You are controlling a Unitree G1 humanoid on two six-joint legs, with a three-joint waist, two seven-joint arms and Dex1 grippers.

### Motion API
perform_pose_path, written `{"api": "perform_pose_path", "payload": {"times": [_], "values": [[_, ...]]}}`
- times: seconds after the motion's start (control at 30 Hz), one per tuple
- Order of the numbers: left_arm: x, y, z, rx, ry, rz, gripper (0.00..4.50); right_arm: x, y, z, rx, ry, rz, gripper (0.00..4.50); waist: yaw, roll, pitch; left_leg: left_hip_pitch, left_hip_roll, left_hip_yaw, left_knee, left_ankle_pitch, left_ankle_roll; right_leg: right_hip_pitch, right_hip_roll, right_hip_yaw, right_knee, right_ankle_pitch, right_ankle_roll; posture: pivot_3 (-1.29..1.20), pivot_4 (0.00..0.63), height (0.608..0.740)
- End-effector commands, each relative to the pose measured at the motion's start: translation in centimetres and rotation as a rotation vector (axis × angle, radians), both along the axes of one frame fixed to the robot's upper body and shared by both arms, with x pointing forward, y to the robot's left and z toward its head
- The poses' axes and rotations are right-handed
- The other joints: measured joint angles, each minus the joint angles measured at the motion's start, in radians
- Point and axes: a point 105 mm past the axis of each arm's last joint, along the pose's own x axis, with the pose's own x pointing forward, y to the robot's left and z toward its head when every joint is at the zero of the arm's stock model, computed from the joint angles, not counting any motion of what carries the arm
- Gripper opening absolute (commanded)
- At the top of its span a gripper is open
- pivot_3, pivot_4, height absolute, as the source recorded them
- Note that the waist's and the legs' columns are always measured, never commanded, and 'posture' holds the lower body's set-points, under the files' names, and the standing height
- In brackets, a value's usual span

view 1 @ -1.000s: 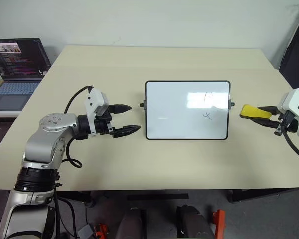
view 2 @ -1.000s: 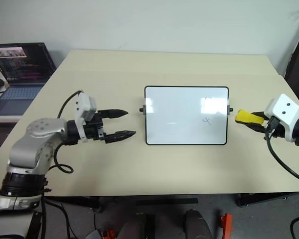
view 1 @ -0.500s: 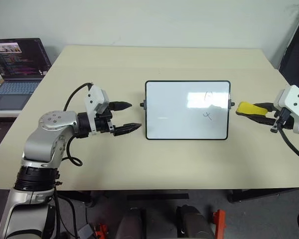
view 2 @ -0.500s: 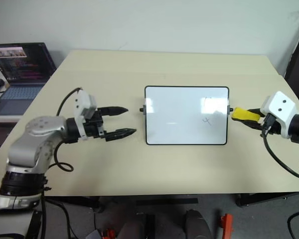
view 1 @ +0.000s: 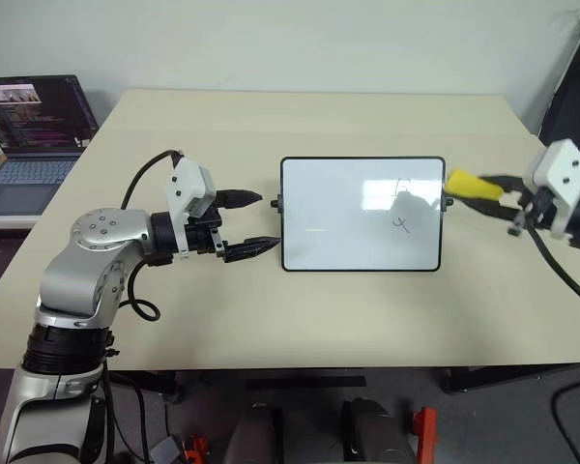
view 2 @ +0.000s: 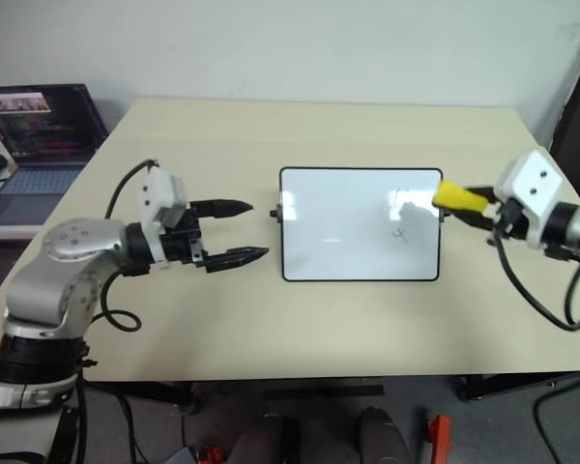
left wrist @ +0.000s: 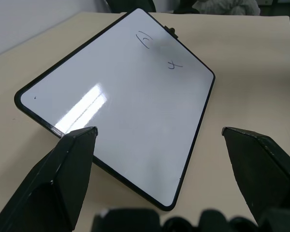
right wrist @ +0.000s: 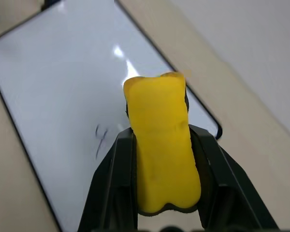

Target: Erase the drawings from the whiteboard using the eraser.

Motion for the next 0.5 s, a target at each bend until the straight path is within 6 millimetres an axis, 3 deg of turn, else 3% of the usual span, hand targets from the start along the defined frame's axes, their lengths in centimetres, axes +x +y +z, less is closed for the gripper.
{"api": "perform_pose_path", "payload": {"times": [0.03,0.13,0.3,0.5], "values": [[-0.2,0.1,0.9,-0.013,-0.041,0.0,4.5,2.5,0.9,0.3,0.133,-0.153,-0.112,1.09,0.001,0.0,0.0,0.0,0.0,0.0,0.0,0.0,0.0,0.0,0.0,0.0,0.001,0.0,0.0,0.0,0.15,0.74],[-0.2,0.1,0.7,-0.017,-0.031,0.004,4.5,4.7,1.8,-1.8,0.196,-0.185,-0.215,1.09,0.002,0.0,0.0,0.0,0.0,0.0,0.0,0.0,0.0,0.0,-0.001,0.0,0.001,0.0,0.0,0.0,0.15,0.74],[-0.2,0.3,0.8,-0.014,-0.031,0.01,4.5,6.1,2.8,-3.9,0.191,-0.156,-0.245,1.09,0.009,0.0,0.0,-0.001,-0.001,0.0,0.0,0.0,0.0,-0.001,-0.001,-0.001,0.002,0.0,0.0,0.0,0.15,0.74],[-0.4,0.5,0.8,-0.011,-0.027,0.017,4.5,8.6,0.8,-6.9,0.13,-0.101,-0.403,1.09,0.005,0.0,0.0,0.0,-0.001,0.0,0.0,0.0,0.0,-0.001,-0.001,0.0,0.003,0.0,-0.001,0.0,0.15,0.74]]}}
